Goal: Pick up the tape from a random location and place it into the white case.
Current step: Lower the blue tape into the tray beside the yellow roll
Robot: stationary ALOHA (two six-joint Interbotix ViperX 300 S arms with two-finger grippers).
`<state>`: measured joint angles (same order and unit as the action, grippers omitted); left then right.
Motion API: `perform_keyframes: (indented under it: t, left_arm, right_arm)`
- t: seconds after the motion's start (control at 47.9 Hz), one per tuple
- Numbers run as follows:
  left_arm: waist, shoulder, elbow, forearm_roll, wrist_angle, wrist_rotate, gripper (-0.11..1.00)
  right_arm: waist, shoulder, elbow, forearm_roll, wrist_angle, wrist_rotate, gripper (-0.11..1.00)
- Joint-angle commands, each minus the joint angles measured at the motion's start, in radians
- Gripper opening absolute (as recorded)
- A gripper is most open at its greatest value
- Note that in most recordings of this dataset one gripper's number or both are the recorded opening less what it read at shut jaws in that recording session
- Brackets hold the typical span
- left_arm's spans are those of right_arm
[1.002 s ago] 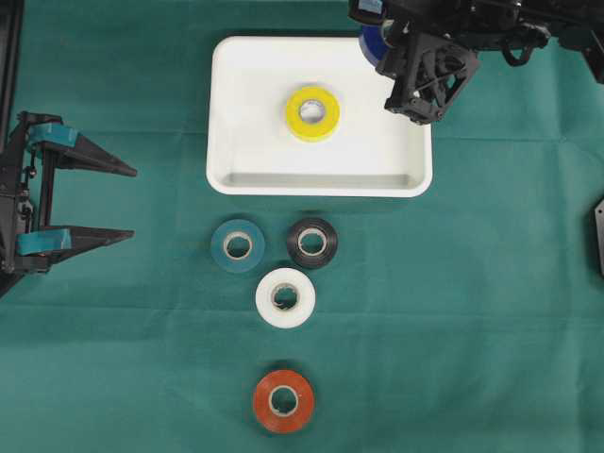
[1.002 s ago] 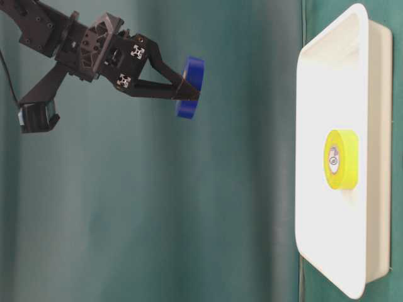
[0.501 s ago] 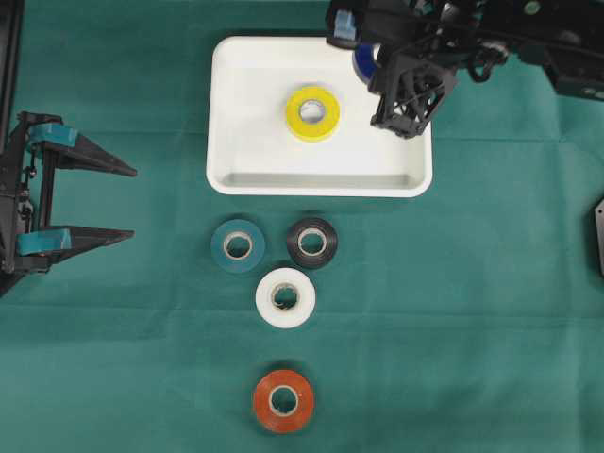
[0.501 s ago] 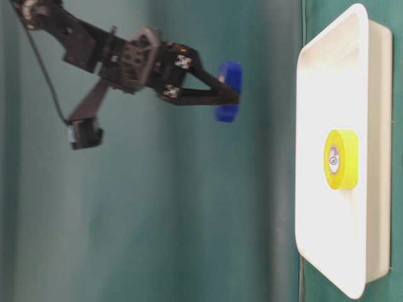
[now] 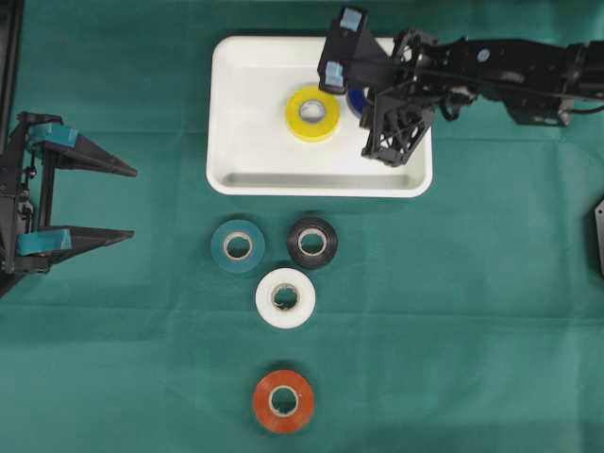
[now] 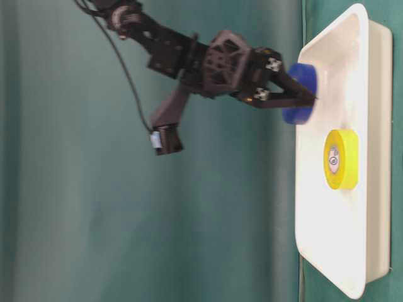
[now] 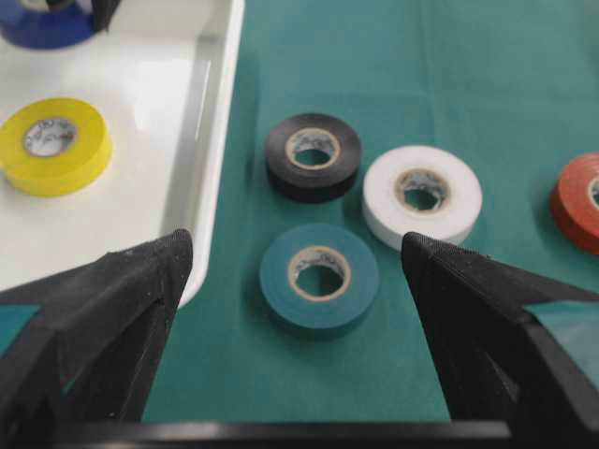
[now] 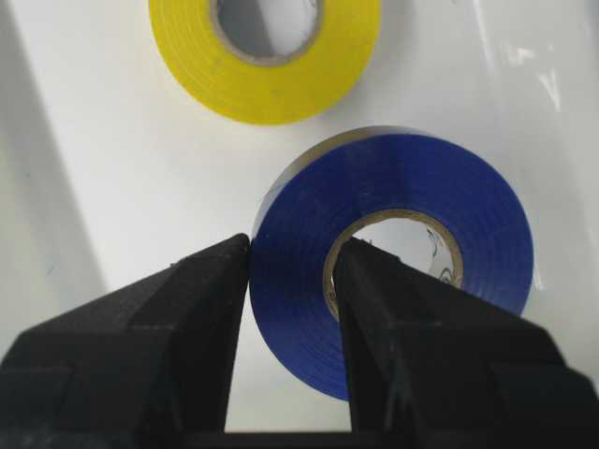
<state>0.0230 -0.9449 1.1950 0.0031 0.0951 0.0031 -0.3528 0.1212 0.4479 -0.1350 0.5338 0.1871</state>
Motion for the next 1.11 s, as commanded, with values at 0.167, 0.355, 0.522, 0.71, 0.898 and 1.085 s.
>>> perform_keyframes:
  t: [0.167, 0.355, 0.522, 0.71, 0.898, 1.085]
  left_arm:
    - [0.003, 0.005, -0.018, -0.002, -0.008, 0.002, 0.98]
    - [0.003, 0.005, -0.018, -0.002, -0.008, 0.002, 0.98]
    - [0.003, 0.006, -0.018, -0.002, -0.008, 0.002, 0.98]
    - [0.003, 0.005, -0.018, -0.002, -0.009, 0.002, 0.98]
    - [0.003, 0.005, -0.018, -0.002, -0.009, 0.0, 0.98]
    - [0.003, 0.005, -0.018, -0.002, -0.009, -0.002, 0.98]
  right_arm:
    - [-0.002, 0.037, 0.005, -0.002, -0.043, 0.003, 0.32]
    - [-0.008, 0.051, 0.006, -0.002, -0.057, 0.002, 0.32]
    - [-0.011, 0.051, 0.005, -0.002, -0.052, 0.0, 0.32]
    - [-0.011, 0.051, 0.006, 0.0, -0.041, 0.002, 0.32]
    - [-0.011, 0.051, 0.005, 0.002, -0.041, 0.002, 0.34]
    - [-0.011, 0.051, 0.0, -0.003, -0.04, 0.002, 0.85]
